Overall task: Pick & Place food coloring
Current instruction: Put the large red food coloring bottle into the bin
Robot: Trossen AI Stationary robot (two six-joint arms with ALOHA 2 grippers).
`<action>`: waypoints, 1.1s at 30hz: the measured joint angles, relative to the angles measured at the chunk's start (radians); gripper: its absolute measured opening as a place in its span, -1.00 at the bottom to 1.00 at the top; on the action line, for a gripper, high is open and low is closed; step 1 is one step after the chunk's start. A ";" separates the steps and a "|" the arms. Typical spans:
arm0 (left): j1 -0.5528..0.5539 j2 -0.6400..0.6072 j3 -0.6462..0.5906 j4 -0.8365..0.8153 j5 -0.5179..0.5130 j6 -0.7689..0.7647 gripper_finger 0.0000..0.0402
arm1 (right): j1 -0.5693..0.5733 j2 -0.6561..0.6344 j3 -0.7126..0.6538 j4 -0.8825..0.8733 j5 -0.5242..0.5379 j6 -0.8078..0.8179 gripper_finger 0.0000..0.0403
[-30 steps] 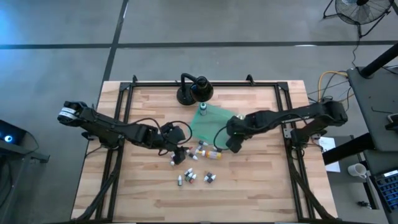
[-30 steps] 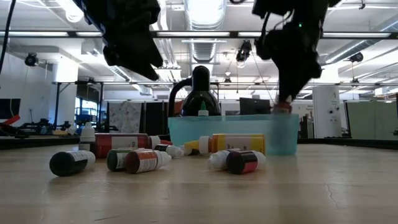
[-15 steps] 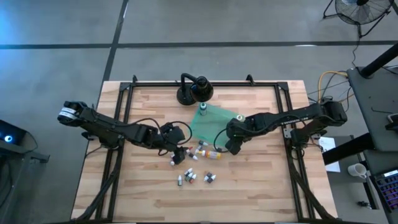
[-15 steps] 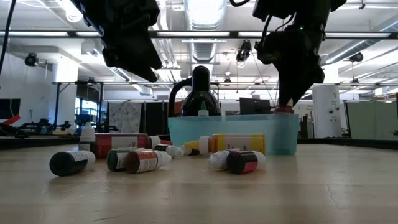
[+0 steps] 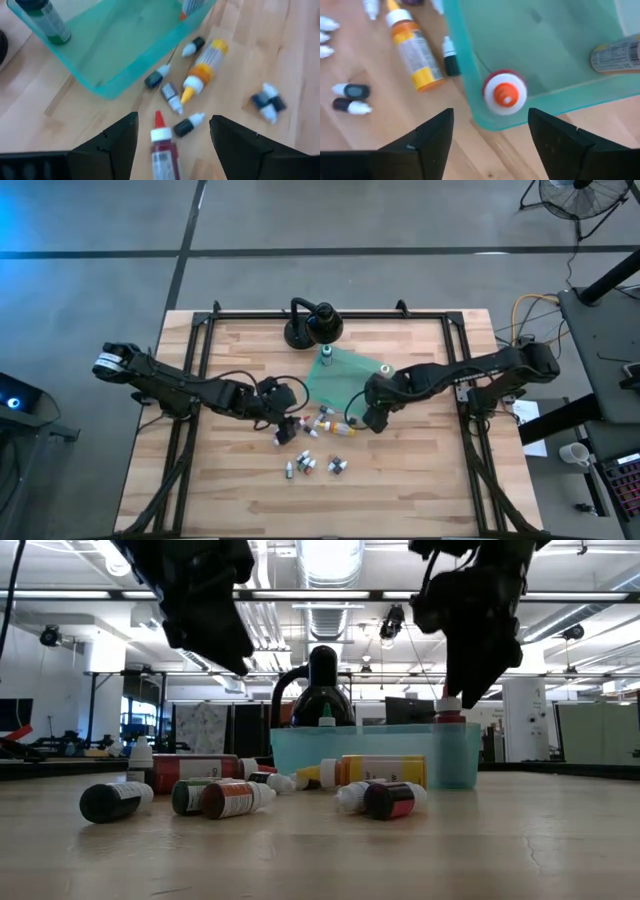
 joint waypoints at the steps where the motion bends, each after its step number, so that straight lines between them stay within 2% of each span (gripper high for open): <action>1: 0.000 0.000 0.000 -0.022 0.010 0.004 0.09 | 0.011 -0.005 0.004 -0.004 0.007 -0.003 0.25; 7: 0.000 0.000 -0.024 -0.122 0.048 0.034 0.09 | 0.087 -0.052 0.008 -0.023 0.084 0.015 0.26; 10: 0.000 0.001 -0.070 -0.057 0.055 0.034 0.09 | 0.128 -0.068 0.008 -0.054 0.124 0.059 0.26; 15: -0.001 0.022 -0.135 0.051 0.141 0.034 0.09 | 0.191 -0.084 0.008 -0.107 0.165 0.157 0.25; 23: -0.002 0.120 -0.140 0.063 0.158 0.025 0.09 | 0.258 -0.082 0.002 -0.124 0.214 0.263 0.25; 33: -0.002 0.261 -0.112 0.057 0.146 -0.008 0.09 | 0.266 -0.082 0.000 -0.134 0.232 0.296 0.23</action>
